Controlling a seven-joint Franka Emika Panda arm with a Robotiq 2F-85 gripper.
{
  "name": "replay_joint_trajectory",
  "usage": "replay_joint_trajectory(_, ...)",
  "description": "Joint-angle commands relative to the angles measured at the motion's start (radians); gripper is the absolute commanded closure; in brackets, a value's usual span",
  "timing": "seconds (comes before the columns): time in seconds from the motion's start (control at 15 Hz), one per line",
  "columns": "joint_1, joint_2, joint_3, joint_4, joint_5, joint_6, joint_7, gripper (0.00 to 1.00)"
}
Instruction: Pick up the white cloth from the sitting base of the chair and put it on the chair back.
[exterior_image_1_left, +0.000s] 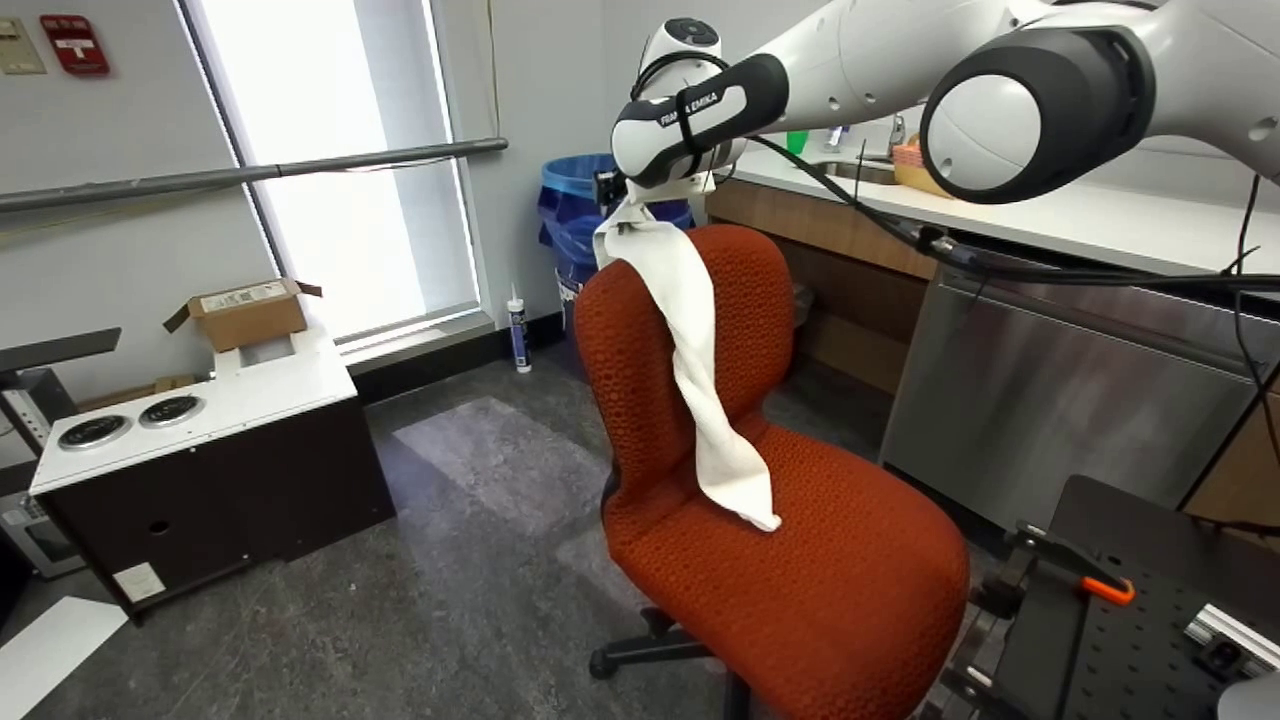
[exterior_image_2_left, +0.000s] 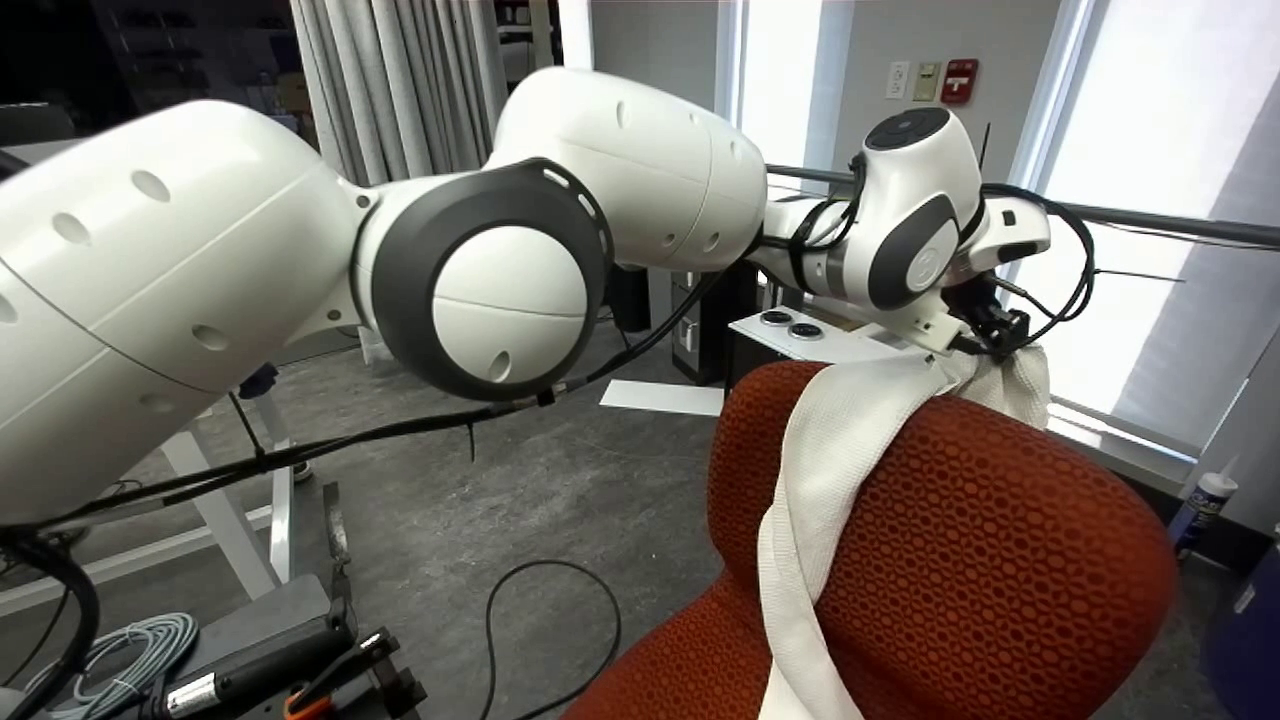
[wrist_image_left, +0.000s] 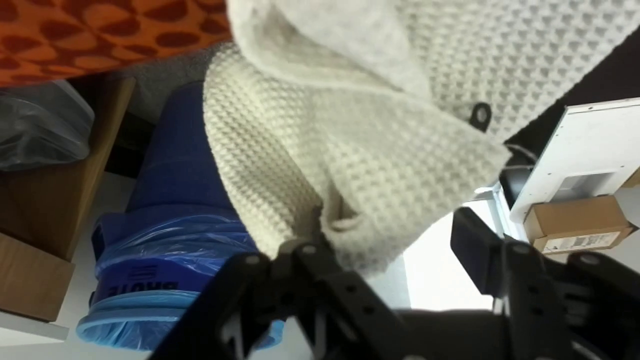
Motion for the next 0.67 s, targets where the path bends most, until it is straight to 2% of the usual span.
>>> replay_joint_trajectory(0.0,-0.004,0.0,0.009,0.003,0.005,0.005,-0.009,0.08)
replay_joint_trajectory(0.07,-0.005,0.0,0.011,0.003,0.006,0.007,-0.01,0.0)
replay_joint_trajectory(0.4,-0.01,0.004,0.026,0.007,0.012,0.02,-0.017,0.0)
replay_joint_trajectory(0.6,-0.001,0.0,0.012,0.0,0.001,0.003,-0.001,0.0)
